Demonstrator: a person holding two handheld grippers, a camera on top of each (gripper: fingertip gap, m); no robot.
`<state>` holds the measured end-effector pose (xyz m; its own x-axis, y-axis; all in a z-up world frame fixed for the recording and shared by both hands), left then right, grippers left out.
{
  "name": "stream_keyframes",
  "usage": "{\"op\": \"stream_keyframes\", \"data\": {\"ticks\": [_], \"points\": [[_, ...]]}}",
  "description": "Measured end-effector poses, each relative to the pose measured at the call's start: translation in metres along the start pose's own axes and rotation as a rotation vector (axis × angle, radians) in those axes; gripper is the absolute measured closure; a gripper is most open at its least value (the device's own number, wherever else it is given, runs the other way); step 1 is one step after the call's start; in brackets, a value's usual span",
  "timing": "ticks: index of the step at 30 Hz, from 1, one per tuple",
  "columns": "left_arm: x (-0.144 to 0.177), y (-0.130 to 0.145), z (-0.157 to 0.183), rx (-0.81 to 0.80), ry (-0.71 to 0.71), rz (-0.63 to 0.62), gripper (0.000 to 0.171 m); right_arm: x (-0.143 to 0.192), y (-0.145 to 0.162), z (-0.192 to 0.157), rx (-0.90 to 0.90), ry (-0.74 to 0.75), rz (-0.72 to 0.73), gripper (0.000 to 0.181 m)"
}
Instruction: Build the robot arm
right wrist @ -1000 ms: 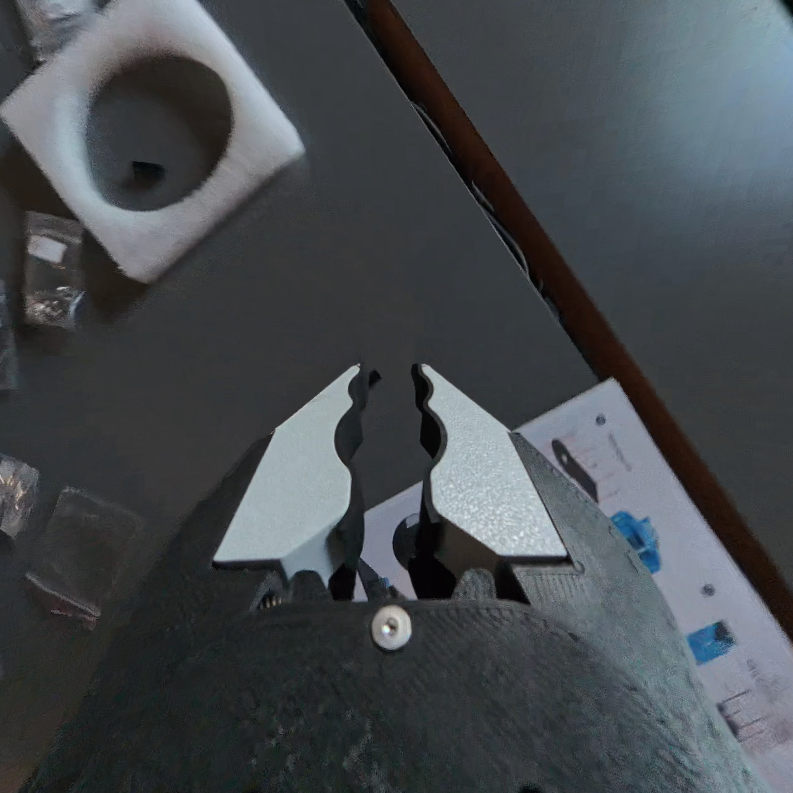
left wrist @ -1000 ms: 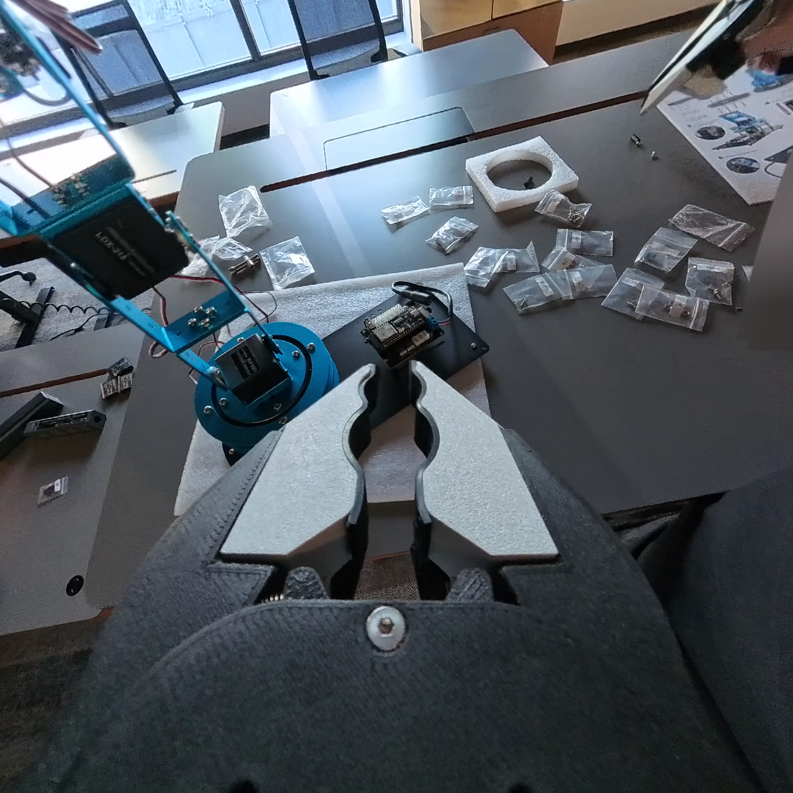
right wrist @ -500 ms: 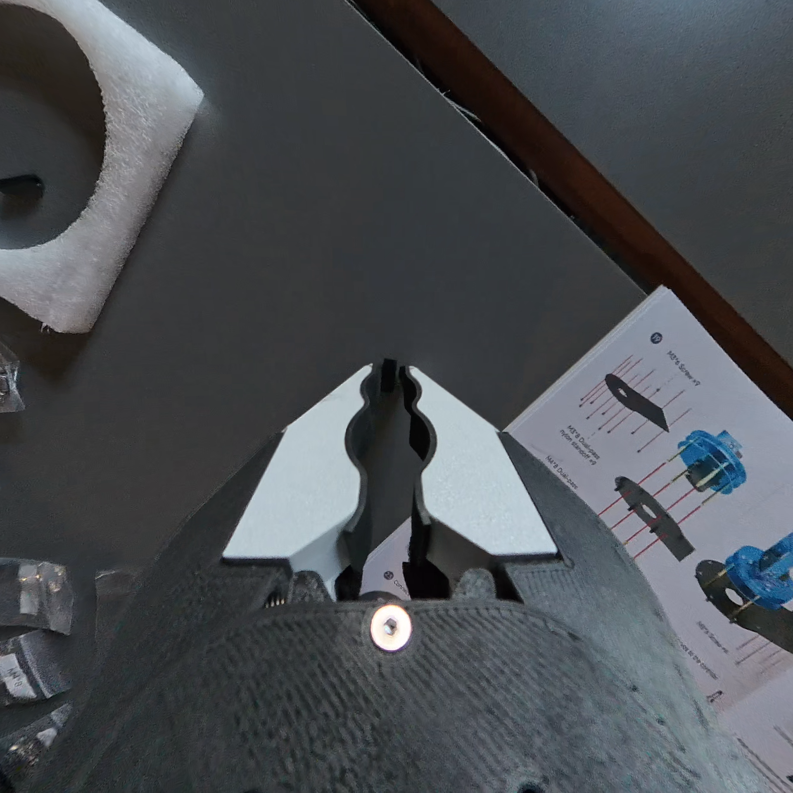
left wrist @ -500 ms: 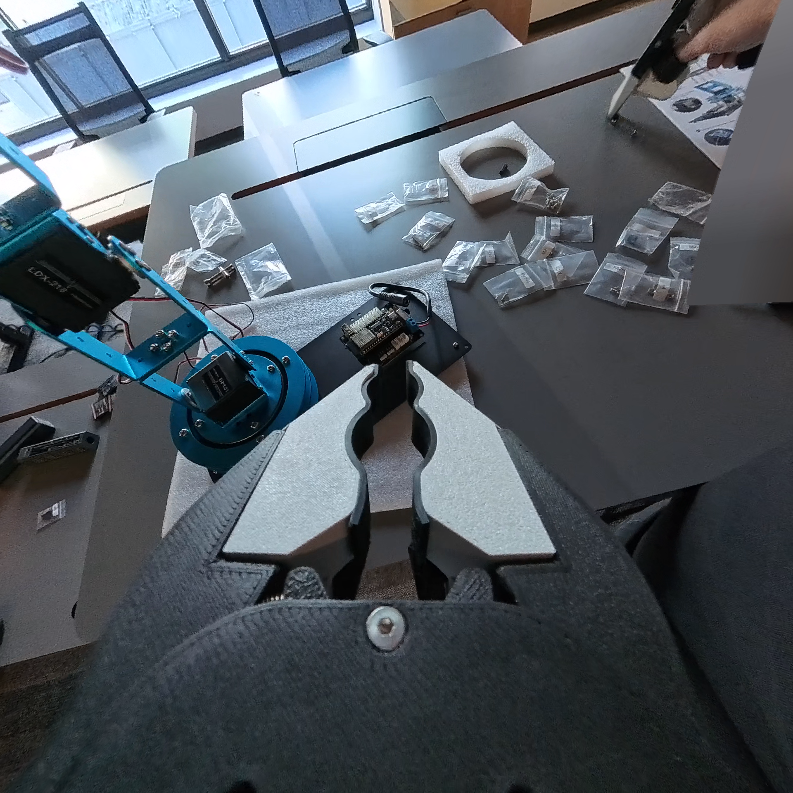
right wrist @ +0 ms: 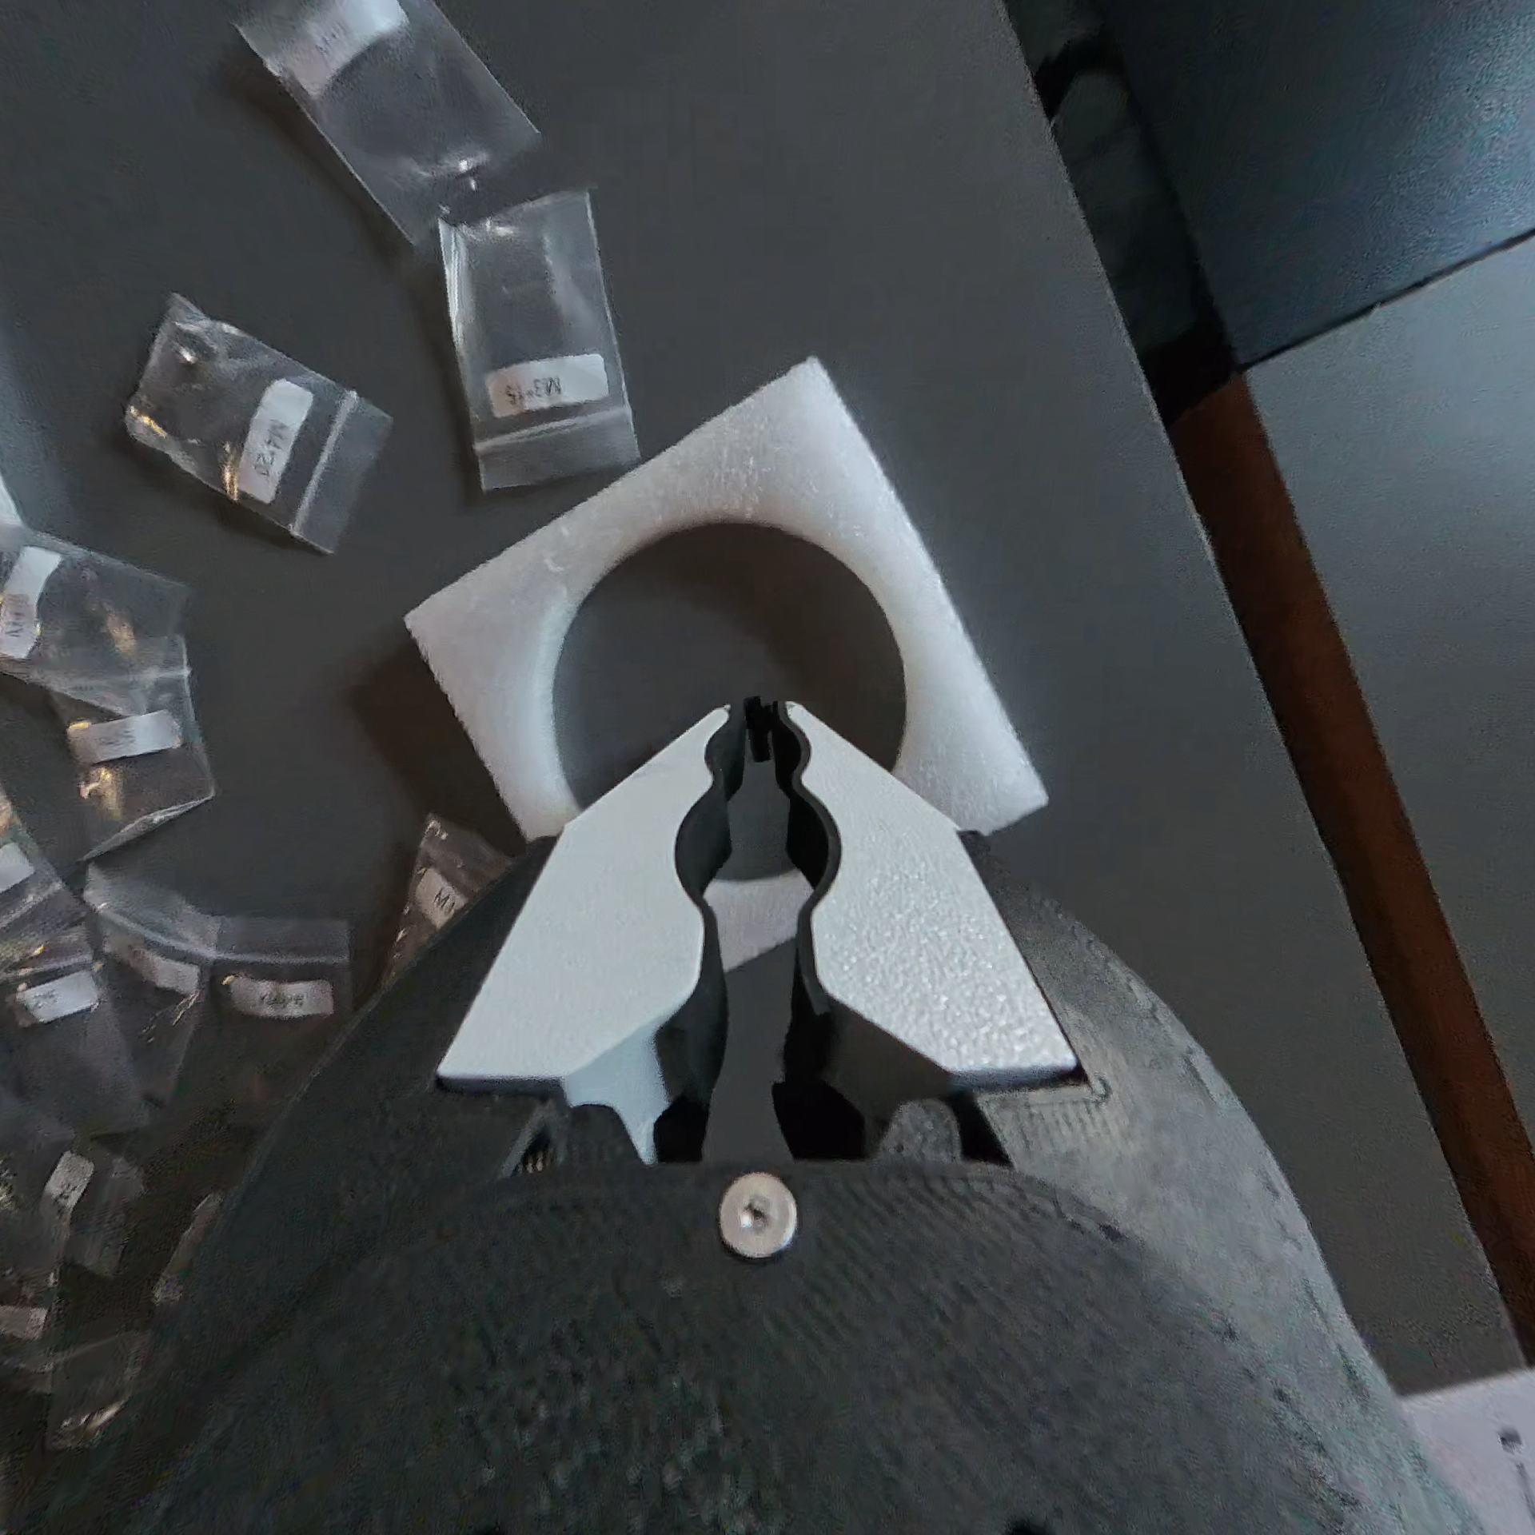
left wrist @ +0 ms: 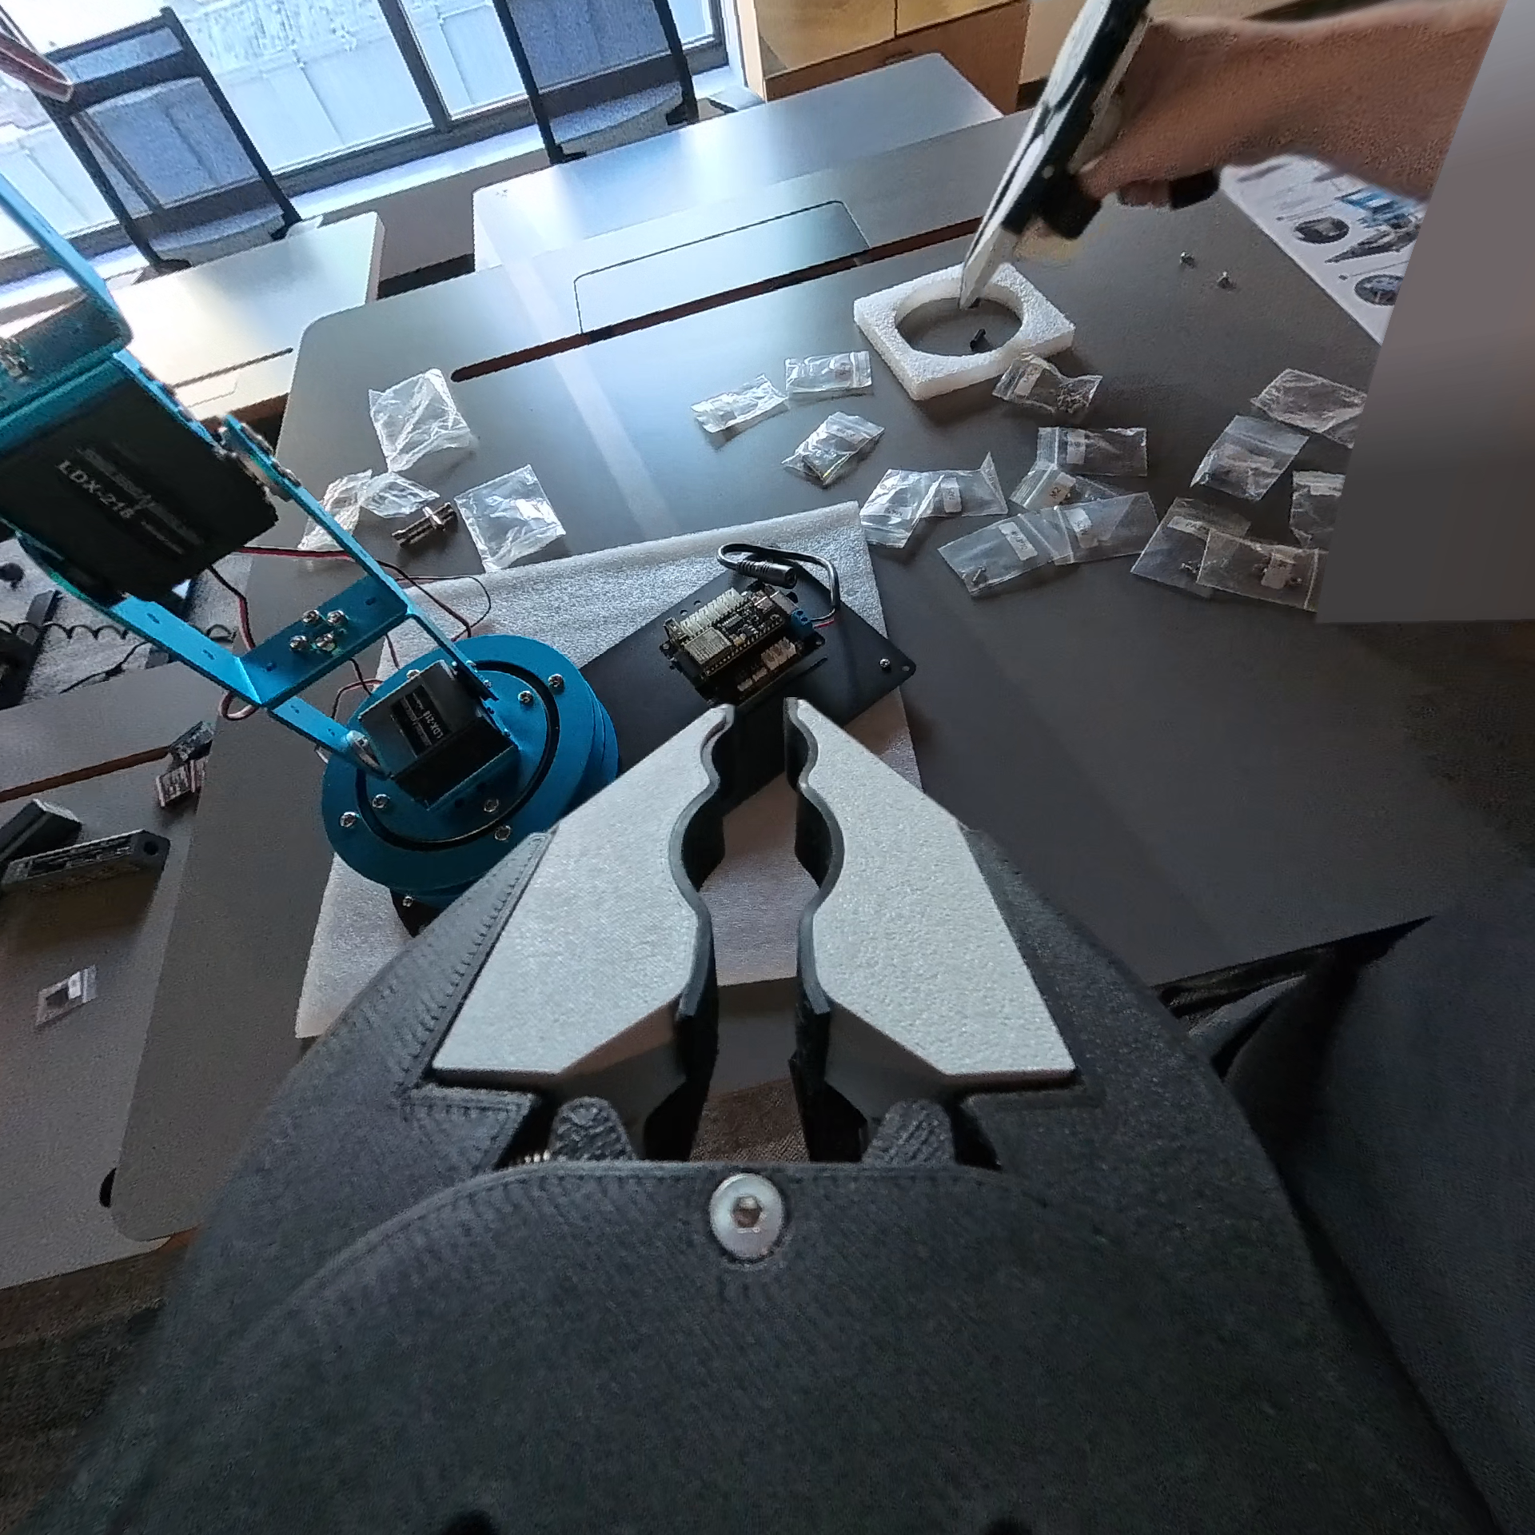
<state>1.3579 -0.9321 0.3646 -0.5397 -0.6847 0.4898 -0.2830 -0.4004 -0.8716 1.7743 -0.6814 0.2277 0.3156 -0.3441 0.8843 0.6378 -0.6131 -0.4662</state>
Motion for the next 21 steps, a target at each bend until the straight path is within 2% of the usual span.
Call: {"op": "stream_keyframes", "data": {"ticks": [2,4,6,8,11,13,21], "points": [[0.002,0.002,-0.001,0.01,-0.001,0.0,0.163,0.007,-0.007,0.002,0.011,0.013,0.085,0.164],[0.005,0.005,-0.003,0.012,-0.011,-0.009,0.163,0.035,-0.004,0.002,0.01,-0.01,0.141,0.157],[0.011,0.006,-0.005,0.008,-0.025,-0.005,0.163,0.074,0.017,0.002,0.047,-0.013,0.218,0.159],[0.014,0.007,-0.006,0.015,-0.028,0.006,0.164,0.098,0.06,0.0,0.165,-0.049,0.25,0.165],[0.014,0.007,-0.008,0.028,-0.033,0.004,0.164,0.097,0.132,0.007,0.272,-0.032,0.206,0.17],[0.011,0.006,-0.008,0.025,-0.035,-0.019,0.164,0.089,0.158,0.006,0.321,-0.027,0.179,0.171],[0.002,-0.01,0.017,-0.057,-0.041,-0.061,0.164,0.077,0.173,0.01,0.389,-0.054,0.195,0.169]]}}
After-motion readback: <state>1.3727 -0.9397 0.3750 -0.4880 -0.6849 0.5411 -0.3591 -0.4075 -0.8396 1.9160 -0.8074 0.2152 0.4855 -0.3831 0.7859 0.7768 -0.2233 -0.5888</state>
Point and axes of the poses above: each gripper's, where its closed fingertips meet, x back along the fingers, y out of its underside, z = x × y across the jaws, the point moved 5 cm from there along x, back along the fingers, and after that the axes turned 11 degrees about x, right-handed, at the moved point
